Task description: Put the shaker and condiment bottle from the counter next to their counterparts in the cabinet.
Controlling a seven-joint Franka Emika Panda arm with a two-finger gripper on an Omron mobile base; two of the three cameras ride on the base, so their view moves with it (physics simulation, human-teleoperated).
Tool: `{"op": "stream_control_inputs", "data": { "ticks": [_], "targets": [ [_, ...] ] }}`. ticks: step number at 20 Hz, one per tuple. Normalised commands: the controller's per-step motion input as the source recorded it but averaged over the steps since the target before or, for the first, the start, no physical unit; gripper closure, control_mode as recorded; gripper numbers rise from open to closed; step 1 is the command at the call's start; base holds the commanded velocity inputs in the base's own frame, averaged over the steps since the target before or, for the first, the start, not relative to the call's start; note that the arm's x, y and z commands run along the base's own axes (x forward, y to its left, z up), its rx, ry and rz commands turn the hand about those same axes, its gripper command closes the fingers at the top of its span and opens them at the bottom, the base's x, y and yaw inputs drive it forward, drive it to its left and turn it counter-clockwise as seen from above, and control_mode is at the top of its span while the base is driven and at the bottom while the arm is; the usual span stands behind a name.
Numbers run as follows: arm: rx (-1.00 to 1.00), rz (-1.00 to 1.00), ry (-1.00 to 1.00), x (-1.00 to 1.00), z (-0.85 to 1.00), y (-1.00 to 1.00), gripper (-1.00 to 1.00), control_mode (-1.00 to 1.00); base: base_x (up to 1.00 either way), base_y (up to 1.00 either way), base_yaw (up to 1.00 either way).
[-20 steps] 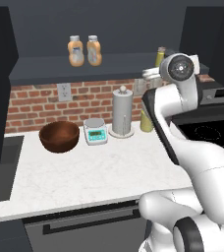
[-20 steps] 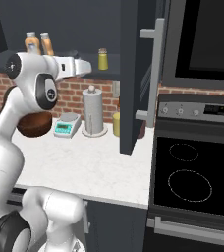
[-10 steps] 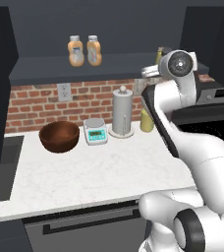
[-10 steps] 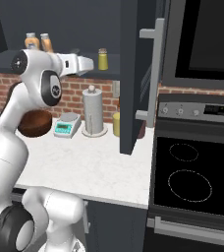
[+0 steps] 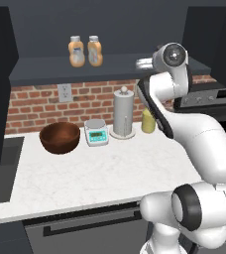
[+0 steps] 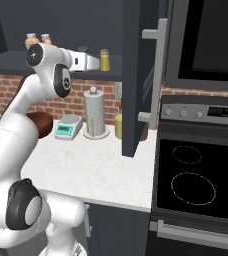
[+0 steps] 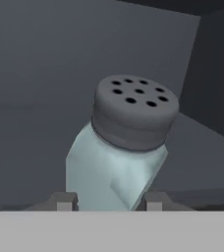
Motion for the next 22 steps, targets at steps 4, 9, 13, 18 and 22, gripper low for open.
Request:
{"op": "stream_control_inputs", "data": {
  "ticks": [4, 9, 13, 18, 22],
  "targets": [
    [0.0, 0.0, 0.05, 0.24, 0.17, 0.09, 1.0, -1.0, 0.0, 0.0, 0.0],
    [-0.01, 0.0, 0.08, 0.2, 0.14, 0.1, 1.0, -1.0, 0.0, 0.0, 0.0],
    [-0.02, 0.0, 0.1, 0.09, 0.0, 0.03, 1.0, -1.0, 0.0, 0.0, 0.0],
    [0.0, 0.0, 0.03, 0.13, 0.0, 0.01, 1.0, -1.0, 0.0, 0.0, 0.0],
    [0.0, 0.0, 0.03, 0.25, 0.0, 0.0, 1.0, -1.0, 0.0, 0.0, 0.0]
  ]
}}
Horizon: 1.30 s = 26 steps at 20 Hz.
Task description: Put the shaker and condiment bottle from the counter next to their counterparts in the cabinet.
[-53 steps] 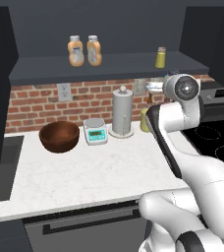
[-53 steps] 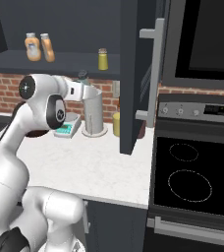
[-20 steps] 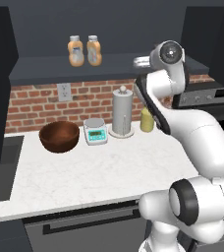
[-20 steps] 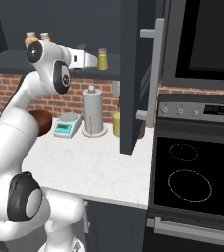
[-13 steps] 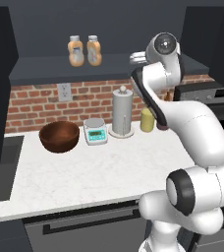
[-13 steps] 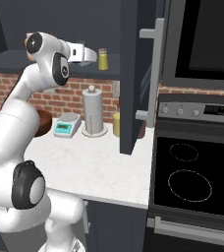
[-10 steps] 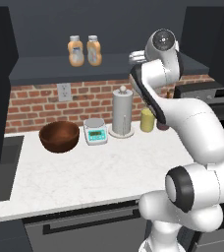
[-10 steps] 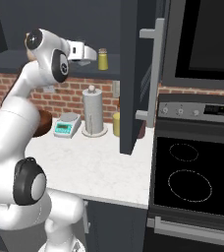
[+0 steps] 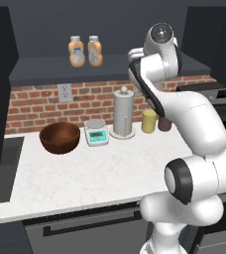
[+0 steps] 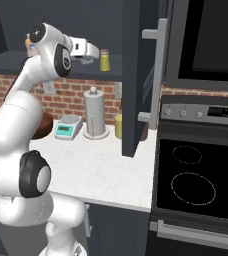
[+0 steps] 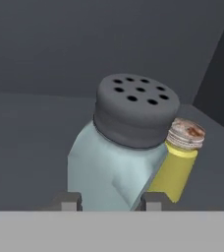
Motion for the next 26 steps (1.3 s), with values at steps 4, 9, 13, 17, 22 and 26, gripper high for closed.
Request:
{"op": "stream_control_inputs", "data": {
  "ticks": [4, 9, 13, 17, 22, 26],
  "targets": [
    [0.0, 0.0, 0.01, 0.22, -0.11, 0.0, 1.0, -1.0, 0.0, 0.0, 0.0],
    [0.0, 0.0, 0.0, 0.18, -0.15, 0.0, 1.0, -1.0, 0.0, 0.0, 0.0],
    [0.0, 0.0, 0.0, 0.16, -0.16, 0.0, 1.0, -1.0, 0.0, 0.0, 0.0],
    [0.0, 0.0, 0.0, 0.23, -0.03, 0.0, 1.0, -1.0, 0.0, 0.0, 0.0],
    [0.0, 0.0, 0.0, 0.22, -0.08, 0.0, 1.0, -1.0, 0.0, 0.0, 0.0],
    [0.0, 0.0, 0.0, 0.21, -0.02, 0.0, 1.0, -1.0, 0.0, 0.0, 0.0]
  ]
}}
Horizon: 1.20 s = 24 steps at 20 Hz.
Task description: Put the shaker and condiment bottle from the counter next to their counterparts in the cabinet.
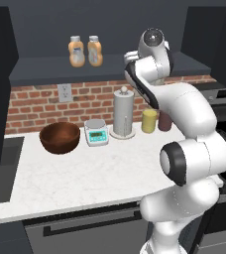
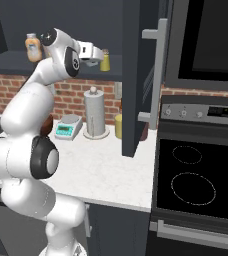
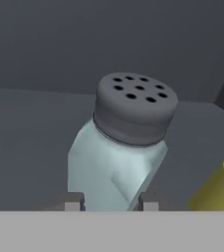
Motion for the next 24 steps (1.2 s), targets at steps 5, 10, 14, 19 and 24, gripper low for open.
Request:
{"op": "stream_control_inputs", "data": {
  "ticks": [5, 10, 14, 19, 24],
  "targets": [
    [0.0, 0.0, 0.0, 0.19, -0.01, 0.0, 1.0, -1.0, 0.0, 0.0, 0.0],
    [0.0, 0.0, 0.0, 0.1, -0.02, 0.0, 1.0, -1.0, 0.0, 0.0, 0.0],
    [0.0, 0.0, 0.0, 0.0, -0.06, 0.0, 1.0, -1.0, 0.0, 0.0, 0.0],
    [0.0, 0.0, 0.0, 0.0, -0.03, 0.0, -1.0, -1.0, 0.0, 0.0, 0.0],
    [0.0, 0.0, 0.0, -0.04, 0.0, -0.01, -1.0, -1.0, 0.0, 0.0, 0.0]
  ]
}}
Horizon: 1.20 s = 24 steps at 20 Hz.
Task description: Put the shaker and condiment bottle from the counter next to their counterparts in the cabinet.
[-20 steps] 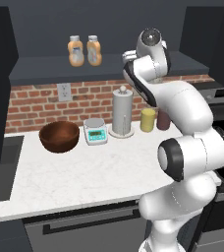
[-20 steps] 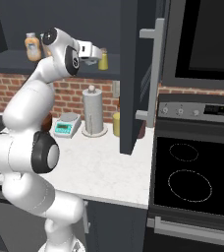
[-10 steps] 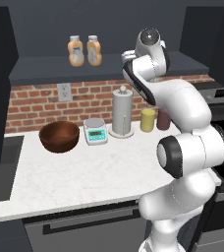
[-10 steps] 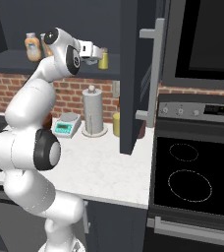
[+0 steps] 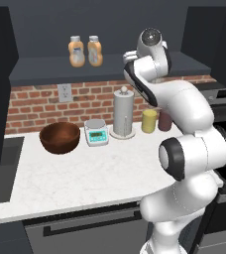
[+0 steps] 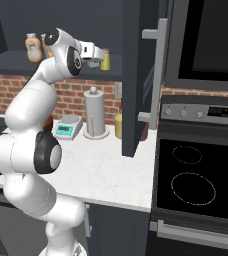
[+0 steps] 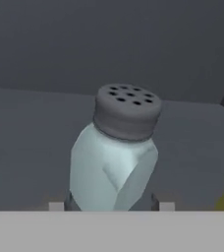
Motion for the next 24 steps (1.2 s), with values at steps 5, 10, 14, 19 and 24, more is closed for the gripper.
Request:
{"op": "stream_control_inputs", "data": {
  "ticks": [5, 10, 14, 19, 24],
  "targets": [
    [0.0, 0.0, 0.0, -0.16, 0.07, 0.0, -1.0, -1.0, 0.0, 0.0, 0.0],
    [0.0, 0.0, -0.01, -0.34, 0.11, 0.0, -1.0, -1.0, 0.0, 0.0, 0.0],
    [0.0, 0.0, -0.03, -0.56, 0.01, 0.03, -1.0, -1.0, 0.0, 0.0, 0.0],
    [0.0, 0.0, 0.01, -0.94, -0.01, 0.0, -1.0, -1.0, 0.0, 0.0, 0.0],
    [0.03, 0.0, -0.01, -1.0, 0.01, 0.0, -1.0, -1.0, 0.0, 0.0, 0.0]
  ]
}}
